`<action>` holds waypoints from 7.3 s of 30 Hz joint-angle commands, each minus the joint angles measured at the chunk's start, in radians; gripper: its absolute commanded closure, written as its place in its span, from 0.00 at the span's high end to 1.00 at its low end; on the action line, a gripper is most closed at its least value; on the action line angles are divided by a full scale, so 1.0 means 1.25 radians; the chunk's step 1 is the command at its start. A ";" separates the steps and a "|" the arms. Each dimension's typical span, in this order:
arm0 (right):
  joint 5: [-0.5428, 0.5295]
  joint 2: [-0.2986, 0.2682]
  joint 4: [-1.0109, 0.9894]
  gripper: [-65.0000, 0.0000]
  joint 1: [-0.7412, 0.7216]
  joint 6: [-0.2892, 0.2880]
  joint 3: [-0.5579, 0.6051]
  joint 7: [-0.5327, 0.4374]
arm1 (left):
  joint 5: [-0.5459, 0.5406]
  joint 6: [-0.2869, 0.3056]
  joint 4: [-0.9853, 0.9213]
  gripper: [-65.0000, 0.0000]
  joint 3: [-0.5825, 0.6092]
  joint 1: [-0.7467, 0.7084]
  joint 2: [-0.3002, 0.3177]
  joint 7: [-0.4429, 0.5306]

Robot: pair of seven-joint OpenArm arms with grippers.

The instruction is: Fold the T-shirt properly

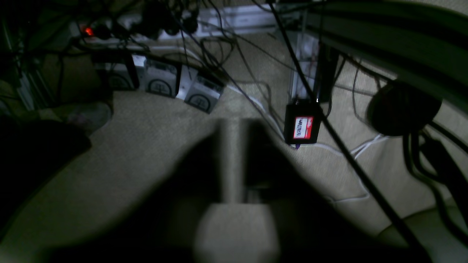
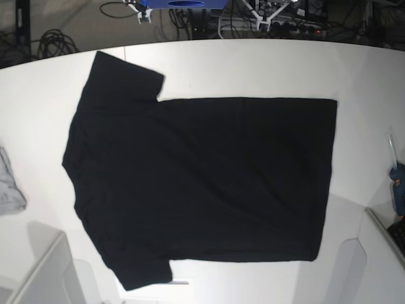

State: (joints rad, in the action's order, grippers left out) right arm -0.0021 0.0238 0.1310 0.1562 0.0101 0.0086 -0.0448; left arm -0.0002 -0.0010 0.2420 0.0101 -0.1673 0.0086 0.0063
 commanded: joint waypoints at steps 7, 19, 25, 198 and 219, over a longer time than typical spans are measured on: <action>-0.001 -0.015 0.026 0.00 0.005 -0.004 0.001 0.006 | -0.004 -0.004 0.002 0.00 -0.007 -0.003 0.002 0.002; -0.001 -0.031 0.026 0.00 0.005 -0.004 0.002 0.006 | 0.006 -0.004 0.097 0.00 0.002 -0.084 0.005 -0.008; -0.001 -0.044 0.032 0.00 0.024 -0.004 0.002 0.006 | 0.006 -0.004 0.037 0.00 0.002 -0.074 0.005 -0.008; -0.505 -0.006 1.239 0.00 0.233 -0.340 -0.551 0.747 | -0.647 0.092 1.182 0.00 -0.322 -0.341 0.205 -0.390; -0.510 0.031 1.476 0.00 0.412 -0.341 -0.551 0.752 | -0.647 0.093 1.350 0.00 -0.328 -0.549 0.231 -0.389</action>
State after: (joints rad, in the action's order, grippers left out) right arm -0.6266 0.0715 1.9575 0.6632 -0.4118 -0.6758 0.9092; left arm -0.8021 0.1089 1.9137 -0.3920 -0.8433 0.2882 -0.4950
